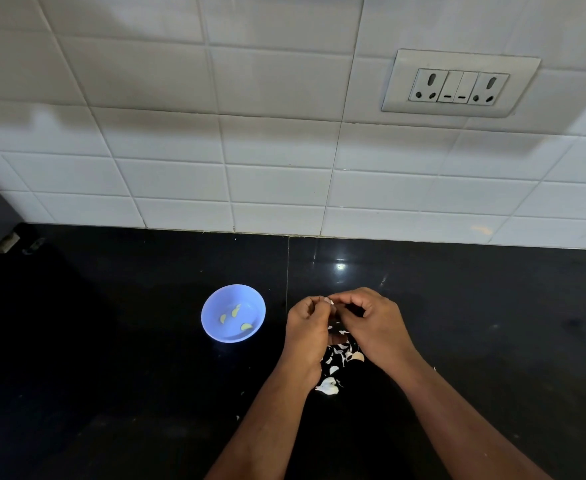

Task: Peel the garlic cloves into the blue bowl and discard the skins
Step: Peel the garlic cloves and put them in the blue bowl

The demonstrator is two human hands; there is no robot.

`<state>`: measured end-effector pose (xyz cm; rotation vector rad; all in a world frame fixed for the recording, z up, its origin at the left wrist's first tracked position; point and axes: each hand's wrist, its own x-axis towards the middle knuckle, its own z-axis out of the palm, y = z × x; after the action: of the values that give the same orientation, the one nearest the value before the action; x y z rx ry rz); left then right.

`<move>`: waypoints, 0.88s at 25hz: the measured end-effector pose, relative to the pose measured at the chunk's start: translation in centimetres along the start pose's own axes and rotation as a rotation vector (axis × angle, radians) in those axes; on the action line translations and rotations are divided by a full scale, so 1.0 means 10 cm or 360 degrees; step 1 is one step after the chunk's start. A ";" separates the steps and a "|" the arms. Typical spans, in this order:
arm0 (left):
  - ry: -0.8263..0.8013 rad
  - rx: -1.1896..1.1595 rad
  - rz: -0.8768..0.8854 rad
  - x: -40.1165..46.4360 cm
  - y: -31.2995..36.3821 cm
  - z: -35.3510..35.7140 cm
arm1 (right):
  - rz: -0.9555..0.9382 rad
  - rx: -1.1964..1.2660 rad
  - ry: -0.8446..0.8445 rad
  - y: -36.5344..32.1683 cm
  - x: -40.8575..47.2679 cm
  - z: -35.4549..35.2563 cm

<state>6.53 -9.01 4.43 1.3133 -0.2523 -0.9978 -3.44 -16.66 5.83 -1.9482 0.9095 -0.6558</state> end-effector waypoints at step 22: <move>-0.0011 0.0377 0.0284 -0.04 -0.03 -0.03 | 0.0406 0.0769 0.0048 -0.07 0.01 -0.10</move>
<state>6.40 -8.46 4.25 1.4733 -0.4970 -0.8395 -3.87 -17.01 6.92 -1.3729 0.9005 -0.6814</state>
